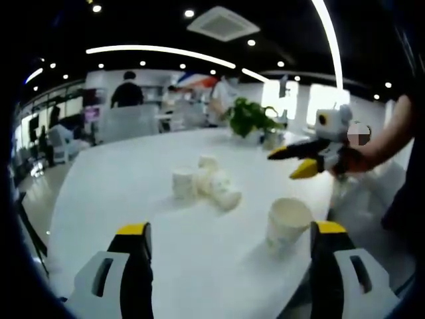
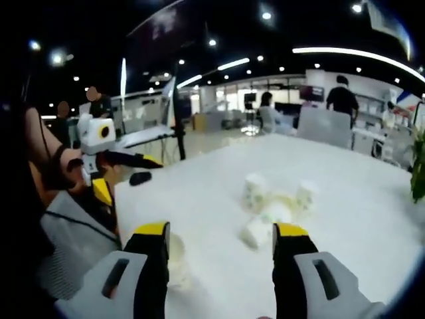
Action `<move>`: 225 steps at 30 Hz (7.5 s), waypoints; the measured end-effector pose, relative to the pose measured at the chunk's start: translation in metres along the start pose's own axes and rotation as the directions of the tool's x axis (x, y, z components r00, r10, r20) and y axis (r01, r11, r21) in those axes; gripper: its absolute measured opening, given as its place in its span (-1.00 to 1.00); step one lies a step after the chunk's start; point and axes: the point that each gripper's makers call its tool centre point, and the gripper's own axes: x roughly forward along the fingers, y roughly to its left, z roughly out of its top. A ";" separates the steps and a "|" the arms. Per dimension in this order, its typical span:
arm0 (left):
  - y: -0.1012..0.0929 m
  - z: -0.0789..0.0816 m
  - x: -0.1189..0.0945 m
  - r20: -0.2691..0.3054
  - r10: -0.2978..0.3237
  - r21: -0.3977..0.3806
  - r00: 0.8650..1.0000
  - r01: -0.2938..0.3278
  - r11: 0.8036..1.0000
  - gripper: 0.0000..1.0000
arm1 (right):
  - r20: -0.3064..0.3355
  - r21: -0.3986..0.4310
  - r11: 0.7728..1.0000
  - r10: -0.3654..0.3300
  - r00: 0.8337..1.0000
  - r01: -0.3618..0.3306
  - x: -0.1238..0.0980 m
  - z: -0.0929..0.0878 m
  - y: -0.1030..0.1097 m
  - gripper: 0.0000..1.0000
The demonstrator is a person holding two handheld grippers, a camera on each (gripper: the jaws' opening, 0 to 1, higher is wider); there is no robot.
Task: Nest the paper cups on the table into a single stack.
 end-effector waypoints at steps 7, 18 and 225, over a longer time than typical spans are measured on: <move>0.002 0.003 0.000 0.003 0.004 0.004 1.000 -0.004 1.000 0.95 | -0.016 0.030 0.997 -0.075 0.997 0.075 -0.015 -0.014 -0.025 0.36; 0.002 0.005 0.001 0.002 -0.003 0.003 1.000 0.003 1.000 0.95 | -0.069 0.045 0.990 -0.130 0.989 0.133 -0.036 -0.043 -0.040 0.61; 0.004 0.044 0.147 -0.156 -0.193 -0.380 0.969 0.121 0.917 -0.24 | -0.084 0.110 0.983 -0.136 0.987 0.145 -0.058 -0.044 -0.043 0.96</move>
